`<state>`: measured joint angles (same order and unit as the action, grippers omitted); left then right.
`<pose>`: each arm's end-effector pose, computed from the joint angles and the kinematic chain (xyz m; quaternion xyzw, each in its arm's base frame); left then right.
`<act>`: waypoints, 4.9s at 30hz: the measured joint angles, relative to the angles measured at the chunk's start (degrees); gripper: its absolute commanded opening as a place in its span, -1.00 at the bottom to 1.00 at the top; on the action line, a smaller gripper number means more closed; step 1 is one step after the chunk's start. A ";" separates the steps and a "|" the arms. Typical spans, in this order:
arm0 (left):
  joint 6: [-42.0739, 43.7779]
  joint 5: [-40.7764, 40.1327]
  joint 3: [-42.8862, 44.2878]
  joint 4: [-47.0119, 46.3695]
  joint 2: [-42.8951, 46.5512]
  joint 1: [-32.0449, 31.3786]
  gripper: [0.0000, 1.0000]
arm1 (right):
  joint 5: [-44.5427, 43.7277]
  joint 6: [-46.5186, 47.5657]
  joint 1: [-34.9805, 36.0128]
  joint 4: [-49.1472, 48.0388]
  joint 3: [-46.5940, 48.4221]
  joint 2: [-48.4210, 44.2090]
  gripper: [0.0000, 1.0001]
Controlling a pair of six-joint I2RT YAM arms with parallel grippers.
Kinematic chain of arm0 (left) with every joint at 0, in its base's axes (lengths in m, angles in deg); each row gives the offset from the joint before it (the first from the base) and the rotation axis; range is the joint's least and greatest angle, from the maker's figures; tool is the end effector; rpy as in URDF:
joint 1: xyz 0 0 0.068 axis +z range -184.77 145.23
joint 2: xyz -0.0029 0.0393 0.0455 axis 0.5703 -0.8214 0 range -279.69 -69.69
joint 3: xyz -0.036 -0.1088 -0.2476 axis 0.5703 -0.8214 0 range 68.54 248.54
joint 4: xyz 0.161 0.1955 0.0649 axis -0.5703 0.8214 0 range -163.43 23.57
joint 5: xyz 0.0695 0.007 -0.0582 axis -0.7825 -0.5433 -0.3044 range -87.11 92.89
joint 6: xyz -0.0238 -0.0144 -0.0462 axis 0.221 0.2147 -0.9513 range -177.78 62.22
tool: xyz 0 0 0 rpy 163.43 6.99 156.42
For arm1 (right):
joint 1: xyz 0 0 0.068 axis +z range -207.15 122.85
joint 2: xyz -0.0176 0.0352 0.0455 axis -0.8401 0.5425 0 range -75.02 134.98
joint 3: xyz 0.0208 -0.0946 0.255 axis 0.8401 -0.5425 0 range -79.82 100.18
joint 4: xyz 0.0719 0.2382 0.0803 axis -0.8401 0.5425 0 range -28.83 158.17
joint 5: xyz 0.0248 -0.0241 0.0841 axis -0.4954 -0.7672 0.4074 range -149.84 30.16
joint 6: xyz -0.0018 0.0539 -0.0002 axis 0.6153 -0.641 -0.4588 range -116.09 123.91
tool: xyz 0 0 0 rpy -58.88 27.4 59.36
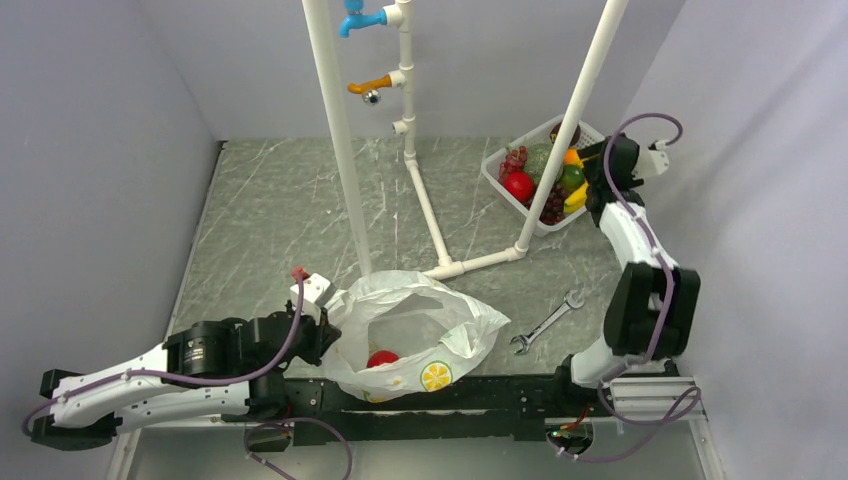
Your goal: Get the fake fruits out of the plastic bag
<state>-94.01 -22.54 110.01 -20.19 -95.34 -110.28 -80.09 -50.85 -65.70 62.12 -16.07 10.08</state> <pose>0.0362 -0.0792 0.2877 0.2022 0.8565 -0.2469 0.4057 0.3412 -0.0638 0.3024 0.5124 0.6446 0.0808 0.5616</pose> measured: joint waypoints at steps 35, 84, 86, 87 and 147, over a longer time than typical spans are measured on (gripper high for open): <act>0.00 -0.09 0.00 0.17 -4.37 -0.46 -1.00 | 7.10 20.68 0.11 3.39 37.40 43.10 0.58; -0.44 -0.57 0.00 0.22 -1.18 -1.09 -1.00 | 2.10 -1.40 12.94 16.17 -20.31 -19.04 0.50; -0.44 -0.57 0.00 0.22 -1.18 -1.09 -1.00 | 0.31 -1.49 16.50 17.81 -21.14 -21.99 0.50; -0.44 -0.57 0.00 0.22 -1.18 -1.11 -1.00 | -0.26 -1.70 17.40 18.56 -21.57 -23.02 0.50; -0.85 -1.14 0.00 0.22 -4.20 -2.10 -1.00 | 6.19 36.44 91.49 -2.80 -20.63 -1.77 0.23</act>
<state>-94.86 -23.68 110.01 -19.98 -99.53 -112.38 -73.91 -14.42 25.79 59.32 -36.71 8.31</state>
